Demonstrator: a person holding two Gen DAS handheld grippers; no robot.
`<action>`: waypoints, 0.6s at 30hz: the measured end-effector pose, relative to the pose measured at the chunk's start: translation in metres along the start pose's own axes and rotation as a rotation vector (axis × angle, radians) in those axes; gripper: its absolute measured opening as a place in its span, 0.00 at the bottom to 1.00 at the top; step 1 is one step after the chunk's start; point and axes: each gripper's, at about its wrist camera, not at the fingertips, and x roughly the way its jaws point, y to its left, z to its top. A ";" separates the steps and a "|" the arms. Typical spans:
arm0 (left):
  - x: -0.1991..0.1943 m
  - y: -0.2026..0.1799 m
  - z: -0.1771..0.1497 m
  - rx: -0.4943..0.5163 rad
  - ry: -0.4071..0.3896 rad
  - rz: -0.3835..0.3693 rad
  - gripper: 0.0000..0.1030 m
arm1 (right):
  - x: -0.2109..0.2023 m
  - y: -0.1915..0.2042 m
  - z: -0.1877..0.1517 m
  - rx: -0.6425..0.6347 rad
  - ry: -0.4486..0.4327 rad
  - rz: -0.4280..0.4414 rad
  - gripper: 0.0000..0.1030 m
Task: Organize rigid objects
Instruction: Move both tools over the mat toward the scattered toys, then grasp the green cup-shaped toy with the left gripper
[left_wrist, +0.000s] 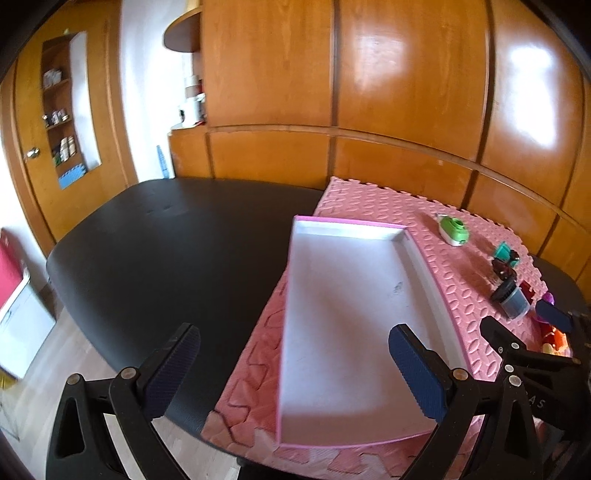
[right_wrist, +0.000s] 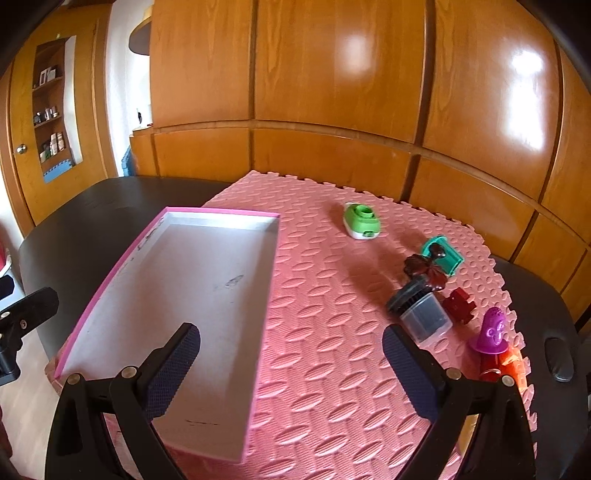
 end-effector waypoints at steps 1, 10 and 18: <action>0.001 -0.005 0.003 0.012 0.002 -0.007 1.00 | 0.001 -0.005 0.001 0.000 0.000 -0.003 0.98; 0.024 -0.056 0.034 0.116 0.044 -0.117 1.00 | 0.013 -0.102 0.017 0.112 0.058 -0.049 0.98; 0.055 -0.105 0.069 0.158 0.083 -0.196 1.00 | 0.022 -0.198 0.021 0.223 0.057 -0.140 0.98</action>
